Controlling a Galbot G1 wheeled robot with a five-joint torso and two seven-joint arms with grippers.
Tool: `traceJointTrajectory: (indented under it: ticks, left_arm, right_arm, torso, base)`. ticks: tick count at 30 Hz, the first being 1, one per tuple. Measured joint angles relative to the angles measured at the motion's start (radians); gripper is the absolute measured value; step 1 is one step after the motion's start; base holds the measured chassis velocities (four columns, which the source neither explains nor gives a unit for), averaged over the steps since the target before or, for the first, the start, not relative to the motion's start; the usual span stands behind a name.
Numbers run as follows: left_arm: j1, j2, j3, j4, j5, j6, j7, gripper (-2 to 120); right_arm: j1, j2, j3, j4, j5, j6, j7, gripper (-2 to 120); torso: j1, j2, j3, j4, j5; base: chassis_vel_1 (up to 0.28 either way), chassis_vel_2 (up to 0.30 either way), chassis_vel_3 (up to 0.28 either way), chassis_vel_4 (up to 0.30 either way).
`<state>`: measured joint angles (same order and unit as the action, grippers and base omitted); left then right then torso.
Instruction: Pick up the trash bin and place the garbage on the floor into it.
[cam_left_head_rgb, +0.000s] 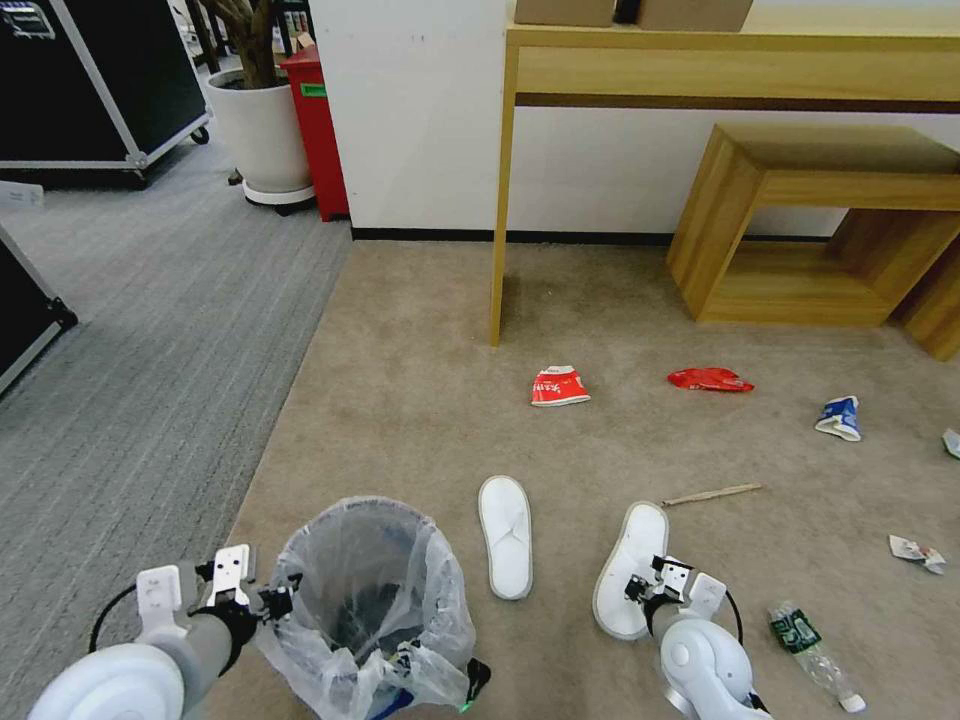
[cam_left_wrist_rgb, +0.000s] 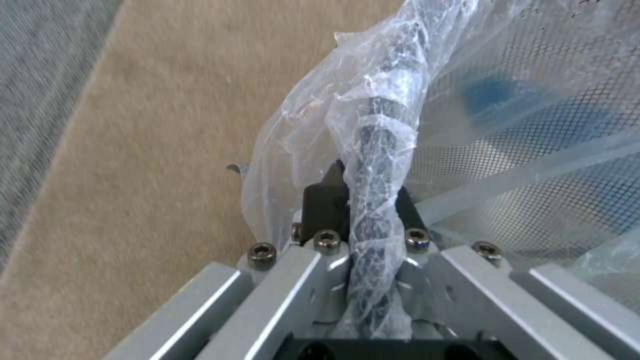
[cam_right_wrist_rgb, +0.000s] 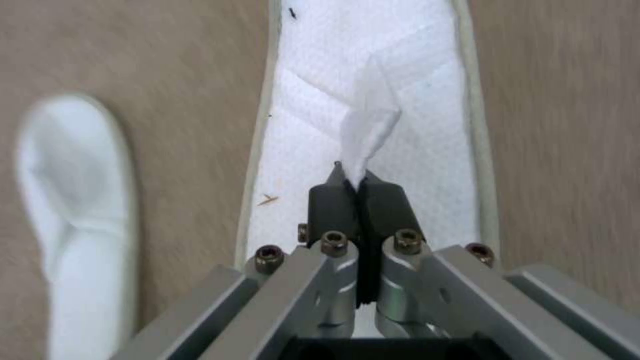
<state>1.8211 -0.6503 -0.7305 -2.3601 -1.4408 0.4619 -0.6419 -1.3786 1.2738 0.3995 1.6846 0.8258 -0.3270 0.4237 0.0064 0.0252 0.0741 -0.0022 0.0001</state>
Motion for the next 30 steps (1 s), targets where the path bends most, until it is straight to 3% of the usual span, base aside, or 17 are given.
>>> traceJointTrajectory:
  ticks: [6,8,9,13,14,16,17,20,21,24,30]
  left_arm:
    - [0.045,0.021,-0.078,-0.028,-0.034,-0.001,-0.006,0]
    - [0.054,0.015,-0.084,-0.036,-0.033,-0.002,-0.006,0]
    - [0.054,0.015,-0.084,-0.036,-0.033,-0.002,-0.006,0]
    - [0.065,-0.007,-0.08,-0.04,-0.012,-0.002,-0.001,0]
    - [0.065,-0.007,-0.08,-0.04,-0.012,-0.002,-0.001,0]
    - [0.065,-0.013,-0.078,-0.039,-0.008,-0.002,0.002,0]
    - [0.065,-0.013,-0.078,-0.039,-0.008,-0.002,0.002,0]
    - [0.063,-0.024,-0.067,-0.035,0.004,-0.002,0.008,0]
    - [0.063,-0.024,-0.067,-0.035,0.004,-0.002,0.008,0]
    - [0.053,-0.028,-0.059,-0.027,0.014,0.01,0.008,0]
    - [0.012,-0.015,-0.061,-0.024,-0.026,0.007,0.002,0]
  right_arm:
    - [-0.012,-0.002,0.007,0.049,-0.095,0.087,-0.102,0]
    - [-0.012,-0.003,0.028,0.054,-0.189,0.201,-0.23,0]
    - [-0.012,-0.003,0.028,0.054,-0.189,0.201,-0.23,0]
    - [-0.02,-0.033,0.057,0.119,-0.216,0.405,-0.465,0]
    - [-0.02,-0.033,0.057,0.119,-0.216,0.405,-0.465,0]
    - [-0.022,-0.054,0.075,0.157,-0.2,0.509,-0.66,0]
    - [-0.022,-0.054,0.075,0.157,-0.2,0.509,-0.66,0]
    - [-0.031,-0.083,0.086,0.245,-0.11,0.567,-0.932,0]
    - [-0.031,-0.083,0.086,0.245,-0.11,0.567,-0.932,0]
    - [-0.044,-0.106,0.076,0.311,-0.045,0.568,-1.114,0]
    - [-0.044,-0.121,0.022,0.33,0.029,0.553,-1.207,0]
  torso:
    - [0.0,0.0,0.0,0.0,0.0001]
    - [0.0,0.0,0.0,0.0001,0.0001]
    - [0.0,0.0,0.0,0.0001,0.0001]
    - [0.0,0.0,0.0,0.0001,-0.0001]
    - [0.0,0.0,0.0,0.0001,-0.0001]
    - [0.0,0.0,0.0,0.0001,0.0]
    - [0.0,0.0,0.0,0.0001,0.0]
    - [0.0,0.0,0.0,0.0001,0.0]
    - [0.0,0.0,0.0,0.0001,0.0]
    - [0.0,0.0,0.0,0.0001,-0.0002]
    - [0.0,0.0,0.0,0.0,0.0]
  base:
    - [0.0,0.0,0.0,0.0]
    - [0.0,0.0,0.0,0.0]
    - [0.0,0.0,0.0,0.0]
    - [0.0,0.0,0.0,0.0]
    - [0.0,0.0,0.0,0.0]
    - [0.0,0.0,0.0,0.0]
    - [0.0,0.0,0.0,0.0]
    - [0.0,0.0,0.0,0.0]
    - [0.0,0.0,0.0,0.0]
    - [0.0,0.0,0.0,0.0]
    - [0.0,0.0,0.0,0.0]
